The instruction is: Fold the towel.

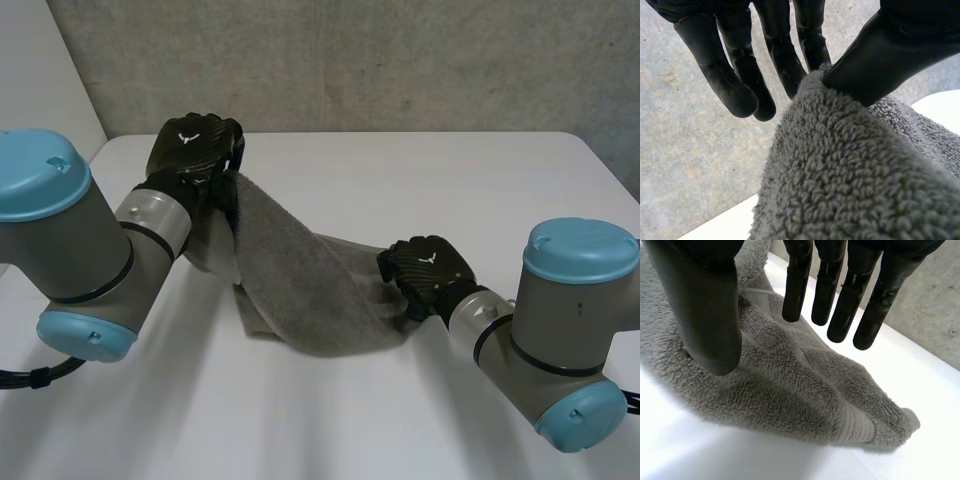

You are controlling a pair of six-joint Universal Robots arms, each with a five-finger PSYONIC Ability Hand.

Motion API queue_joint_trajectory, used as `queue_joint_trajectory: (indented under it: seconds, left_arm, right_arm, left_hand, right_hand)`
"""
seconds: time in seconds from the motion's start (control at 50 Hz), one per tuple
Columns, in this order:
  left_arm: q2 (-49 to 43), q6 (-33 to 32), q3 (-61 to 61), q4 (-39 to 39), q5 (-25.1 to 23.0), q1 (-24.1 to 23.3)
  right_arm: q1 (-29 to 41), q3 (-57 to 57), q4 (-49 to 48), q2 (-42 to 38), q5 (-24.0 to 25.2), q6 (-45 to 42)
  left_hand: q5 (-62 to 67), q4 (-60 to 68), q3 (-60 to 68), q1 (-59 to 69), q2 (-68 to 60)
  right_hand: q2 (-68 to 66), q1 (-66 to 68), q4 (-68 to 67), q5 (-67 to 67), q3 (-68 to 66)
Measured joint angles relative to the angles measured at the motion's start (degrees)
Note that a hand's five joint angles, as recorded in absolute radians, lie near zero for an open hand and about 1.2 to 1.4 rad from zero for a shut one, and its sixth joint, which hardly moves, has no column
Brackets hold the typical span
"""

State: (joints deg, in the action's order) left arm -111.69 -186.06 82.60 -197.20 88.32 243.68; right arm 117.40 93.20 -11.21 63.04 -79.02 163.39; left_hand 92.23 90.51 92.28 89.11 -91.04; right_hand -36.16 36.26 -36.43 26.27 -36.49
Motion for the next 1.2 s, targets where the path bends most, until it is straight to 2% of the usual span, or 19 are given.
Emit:
queue_joint_trajectory:
  seconds: [0.18, 0.46, 0.52, 0.56, 0.62, 0.8, 0.86, 0.98, 1.06, 1.12, 1.2]
  left_arm:
    - [0.0, 0.0, 0.1, 0.0, 0.0, -0.1]
    - [-0.1, 0.0, 0.1, 0.0, 0.0, -0.1]
    - [-0.1, 0.0, 0.1, 0.0, 0.0, 0.0]
    - [-0.1, 0.0, 0.1, 0.0, 0.0, 0.0]
    - [-0.1, 0.0, 0.0, 0.0, 0.0, 0.0]
    - [4.1, 1.1, -0.4, 1.2, 0.0, 0.1]
    - [9.0, 4.2, -0.8, 2.9, -0.1, 0.1]
    - [15.4, 7.9, -0.8, 5.4, -0.2, 0.2]
    - [17.5, 8.9, -0.3, 7.5, -0.2, 0.2]
    - [17.3, 9.0, 0.9, 9.9, -0.2, 0.4]
    - [15.8, 9.0, 2.6, 11.8, -0.2, 1.0]
  right_arm:
    - [-0.5, -0.4, -3.4, -1.4, 0.1, 0.0]
    - [-0.5, -4.6, -4.4, -9.0, -0.1, -1.4]
    - [-0.6, -5.1, -4.2, -9.8, -0.2, -1.8]
    - [-0.9, -5.7, -4.0, -10.3, -0.3, -2.0]
    - [-1.3, -6.0, -3.9, -10.1, -0.5, -2.0]
    - [-4.7, -7.1, -1.2, 7.4, -0.6, 1.9]
    - [-5.2, -10.5, 5.5, 14.7, 0.0, 3.0]
    - [-6.0, -18.7, 20.2, 18.2, 1.1, -0.5]
    - [-6.4, -24.2, 29.9, 16.8, 1.3, -8.5]
    - [-6.3, -28.3, 37.4, 13.1, 0.6, -17.8]
    - [-5.8, -31.8, 42.8, 7.7, -0.3, -25.1]
  left_hand:
    - [0.0, 0.0, 0.0, 0.0, 0.0]
    - [0.0, 0.0, 0.0, 0.0, 0.0]
    - [0.0, 0.0, 0.0, 0.0, 0.0]
    - [0.0, 0.0, 0.0, 0.0, 0.0]
    - [0.0, 0.0, 0.0, 0.0, 0.0]
    - [0.0, 0.0, 0.0, 0.0, 0.0]
    - [0.0, 0.0, 0.0, 0.0, 0.0]
    - [0.0, 0.0, 0.0, 0.0, 0.0]
    - [0.0, 0.0, 0.0, 0.0, 0.0]
    - [0.0, 0.0, 0.0, 0.0, 0.0]
    - [0.0, 0.0, 0.0, 0.0, 0.0]
  right_hand:
    - [0.6, -1.3, 1.5, -2.3, 1.4]
    - [-0.1, -0.6, 1.2, -1.5, 1.2]
    - [-8.7, 8.1, -7.9, 8.1, -7.9]
    - [-31.6, 30.9, -29.5, 30.0, -30.1]
    - [-38.6, 39.0, -39.0, 39.3, -37.7]
    - [-38.6, 39.1, -40.2, 39.7, -39.4]
    - [-38.6, 39.1, -40.2, 39.7, -39.5]
    - [-38.6, 39.2, -40.2, 39.7, -39.5]
    - [-38.6, 39.2, -40.2, 39.7, -39.5]
    - [-38.6, 39.2, -40.2, 39.7, -39.5]
    - [-38.6, 39.2, -40.2, 39.7, -39.5]
